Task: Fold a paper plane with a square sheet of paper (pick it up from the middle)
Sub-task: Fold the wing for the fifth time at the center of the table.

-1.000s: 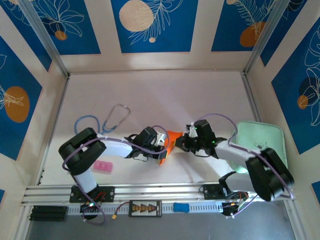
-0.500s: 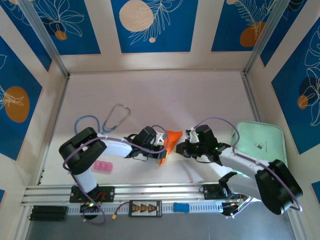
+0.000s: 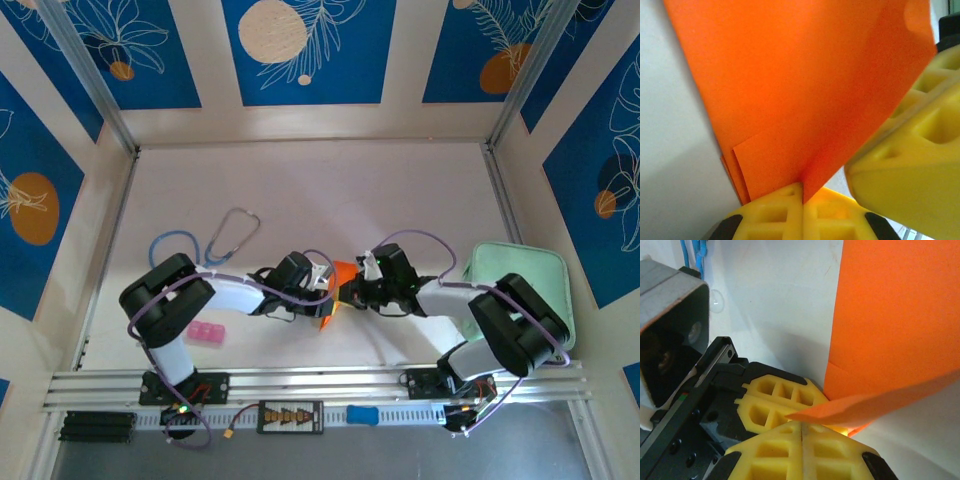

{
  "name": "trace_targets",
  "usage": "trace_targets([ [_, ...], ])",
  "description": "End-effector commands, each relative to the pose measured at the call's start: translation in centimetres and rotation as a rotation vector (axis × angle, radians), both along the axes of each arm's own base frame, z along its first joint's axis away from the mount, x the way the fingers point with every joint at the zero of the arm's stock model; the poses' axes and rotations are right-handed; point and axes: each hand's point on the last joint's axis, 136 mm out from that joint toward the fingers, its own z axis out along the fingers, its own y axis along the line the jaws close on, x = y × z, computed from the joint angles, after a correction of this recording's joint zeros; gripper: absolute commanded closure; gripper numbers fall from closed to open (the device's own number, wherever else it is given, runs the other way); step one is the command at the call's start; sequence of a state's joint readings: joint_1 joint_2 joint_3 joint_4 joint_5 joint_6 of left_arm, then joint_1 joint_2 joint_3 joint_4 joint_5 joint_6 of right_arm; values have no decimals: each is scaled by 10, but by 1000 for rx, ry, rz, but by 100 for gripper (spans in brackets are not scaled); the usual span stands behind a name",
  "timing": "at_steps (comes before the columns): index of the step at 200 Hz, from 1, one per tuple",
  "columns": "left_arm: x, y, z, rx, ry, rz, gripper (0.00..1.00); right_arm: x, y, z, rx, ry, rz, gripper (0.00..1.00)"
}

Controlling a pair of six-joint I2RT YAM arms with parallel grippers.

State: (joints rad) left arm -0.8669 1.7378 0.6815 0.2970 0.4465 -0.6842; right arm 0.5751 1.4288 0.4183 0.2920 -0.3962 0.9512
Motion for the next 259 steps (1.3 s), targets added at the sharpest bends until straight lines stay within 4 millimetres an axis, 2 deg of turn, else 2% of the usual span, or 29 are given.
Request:
trace_targets([
  [1,-12,21,-31,100,92,19,100,10,3,4,22,-19,-12,97],
  [28,-13,22,-32,101,101,22,100,16,0,-2,23,-12,-23,97],
  [59,-13,26,-34,106,119,43,100,19,2,1,45,-20,-12,96],
  [83,-12,27,-35,88,135,69,100,19,-6,1,35,-24,-37,95],
  [129,-14,27,-36,48,167,91,100,17,-19,12,54,-40,-40,95],
  [173,-14,30,-40,34,190,117,100,13,-9,17,102,-41,55,95],
  [259,-13,35,-44,30,228,153,100,22,7,2,114,-12,106,96],
])
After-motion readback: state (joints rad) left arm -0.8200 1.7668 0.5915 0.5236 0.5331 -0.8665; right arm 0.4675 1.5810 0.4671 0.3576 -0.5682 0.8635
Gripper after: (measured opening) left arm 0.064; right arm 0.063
